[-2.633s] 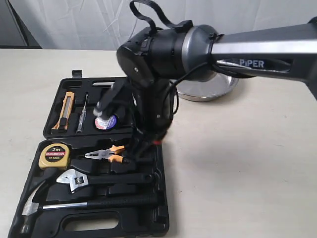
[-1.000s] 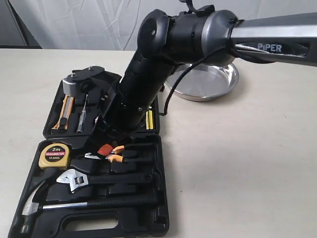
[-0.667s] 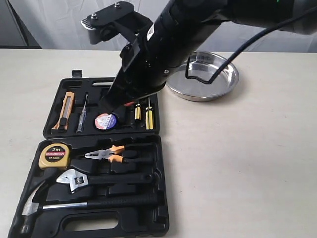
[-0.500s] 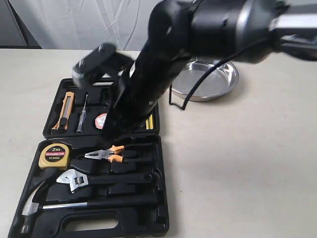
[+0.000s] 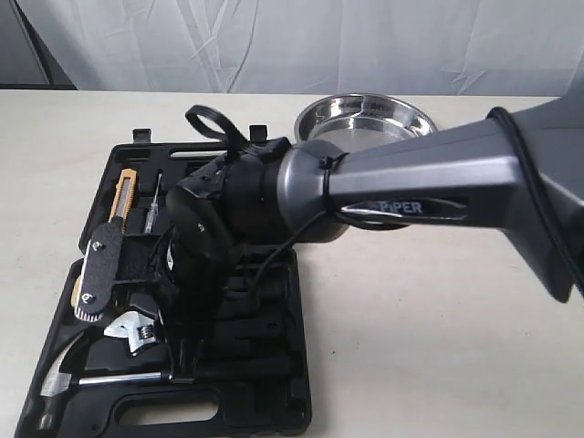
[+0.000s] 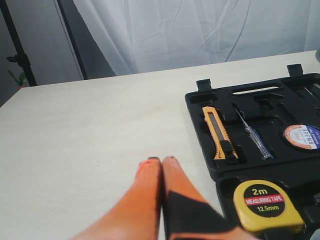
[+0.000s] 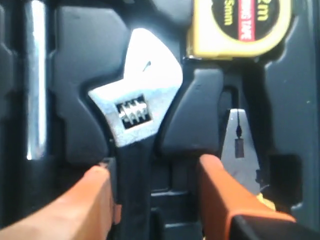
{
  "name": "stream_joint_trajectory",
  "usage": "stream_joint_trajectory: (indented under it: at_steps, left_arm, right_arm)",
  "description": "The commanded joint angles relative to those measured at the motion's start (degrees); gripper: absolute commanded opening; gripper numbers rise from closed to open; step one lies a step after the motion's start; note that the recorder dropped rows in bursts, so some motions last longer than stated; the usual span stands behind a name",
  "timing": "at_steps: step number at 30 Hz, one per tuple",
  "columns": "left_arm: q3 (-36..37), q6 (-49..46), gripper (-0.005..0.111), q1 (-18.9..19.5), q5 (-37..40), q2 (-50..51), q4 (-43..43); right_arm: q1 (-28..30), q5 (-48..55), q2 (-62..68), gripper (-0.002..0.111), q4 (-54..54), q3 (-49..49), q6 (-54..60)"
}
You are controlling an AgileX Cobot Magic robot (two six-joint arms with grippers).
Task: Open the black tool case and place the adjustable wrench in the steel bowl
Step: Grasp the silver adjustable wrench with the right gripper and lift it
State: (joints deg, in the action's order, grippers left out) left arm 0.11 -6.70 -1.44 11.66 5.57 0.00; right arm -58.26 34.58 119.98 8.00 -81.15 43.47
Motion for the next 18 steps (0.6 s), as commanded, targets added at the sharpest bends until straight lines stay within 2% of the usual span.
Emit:
stream_joint_trajectory:
  at_steps: [1,8,12,14,18]
  left_arm:
    - [-0.11,0.21,0.000,-0.37,-0.50,-0.22,0.00]
    - [-0.11,0.21,0.000,-0.37,-0.50,-0.22,0.00]
    - [-0.11,0.21,0.000,-0.37,-0.50,-0.22,0.00]
    - [-0.11,0.21,0.000,-0.37,-0.50,-0.22,0.00]
    - [-0.11,0.21,0.000,-0.37,-0.50,-0.22,0.00]
  right_arm:
    - [0.55,1.47,0.85,0.047,-3.63,0.09,0.35]
    - [0.54,5.74,1.97,0.047,-4.70,0.09,0.35]
    - [0.54,4.76,4.07,0.046,-4.93,0.09,0.35]
    - [0.54,4.72,5.58,0.038,-4.93,0.09,0.35]
    - [0.54,5.67,6.53,0.008,-4.30,0.09,0.35]
